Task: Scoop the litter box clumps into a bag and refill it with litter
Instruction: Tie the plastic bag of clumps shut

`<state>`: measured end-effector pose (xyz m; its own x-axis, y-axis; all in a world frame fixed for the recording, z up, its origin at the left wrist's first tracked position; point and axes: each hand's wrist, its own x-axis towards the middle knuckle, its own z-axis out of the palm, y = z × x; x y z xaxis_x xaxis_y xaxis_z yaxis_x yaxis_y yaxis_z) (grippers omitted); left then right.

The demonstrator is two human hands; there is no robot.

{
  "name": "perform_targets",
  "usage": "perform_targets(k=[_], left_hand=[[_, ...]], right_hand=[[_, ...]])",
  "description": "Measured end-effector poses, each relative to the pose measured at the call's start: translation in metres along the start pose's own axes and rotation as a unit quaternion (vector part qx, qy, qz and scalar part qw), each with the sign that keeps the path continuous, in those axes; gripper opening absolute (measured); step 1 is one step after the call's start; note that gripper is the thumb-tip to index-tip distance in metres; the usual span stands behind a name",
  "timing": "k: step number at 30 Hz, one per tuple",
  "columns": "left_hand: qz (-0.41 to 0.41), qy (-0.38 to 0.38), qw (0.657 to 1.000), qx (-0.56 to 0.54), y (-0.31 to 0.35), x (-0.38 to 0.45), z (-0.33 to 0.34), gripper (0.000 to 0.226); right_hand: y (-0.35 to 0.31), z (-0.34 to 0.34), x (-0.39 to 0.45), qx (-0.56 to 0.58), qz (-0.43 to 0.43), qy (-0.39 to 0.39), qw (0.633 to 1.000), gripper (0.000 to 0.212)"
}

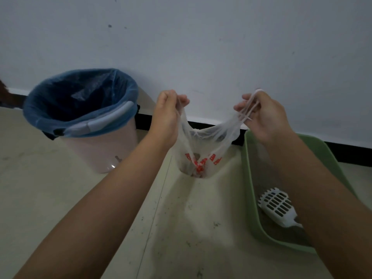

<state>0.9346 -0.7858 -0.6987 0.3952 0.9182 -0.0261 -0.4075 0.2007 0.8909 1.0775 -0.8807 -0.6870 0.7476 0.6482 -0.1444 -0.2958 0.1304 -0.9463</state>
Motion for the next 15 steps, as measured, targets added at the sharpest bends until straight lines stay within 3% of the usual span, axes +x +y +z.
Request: perform_targets(k=[6, 13, 15], left_hand=[[-0.003, 0.031, 0.987, 0.154, -0.035, -0.003, -0.021, 0.033], [-0.024, 0.007, 0.978, 0.207, -0.058, -0.002, -0.032, 0.028], [-0.043, 0.007, 0.98, 0.192, -0.062, -0.001, -0.03, 0.014]], right_hand=[[0.027, -0.016, 0.005, -0.092, 0.033, 0.02, 0.995, 0.03], [0.052, -0.028, 0.01, -0.187, 0.006, -0.022, 0.982, 0.032], [0.056, -0.028, 0.008, -0.153, -0.004, -0.045, 0.987, 0.019]])
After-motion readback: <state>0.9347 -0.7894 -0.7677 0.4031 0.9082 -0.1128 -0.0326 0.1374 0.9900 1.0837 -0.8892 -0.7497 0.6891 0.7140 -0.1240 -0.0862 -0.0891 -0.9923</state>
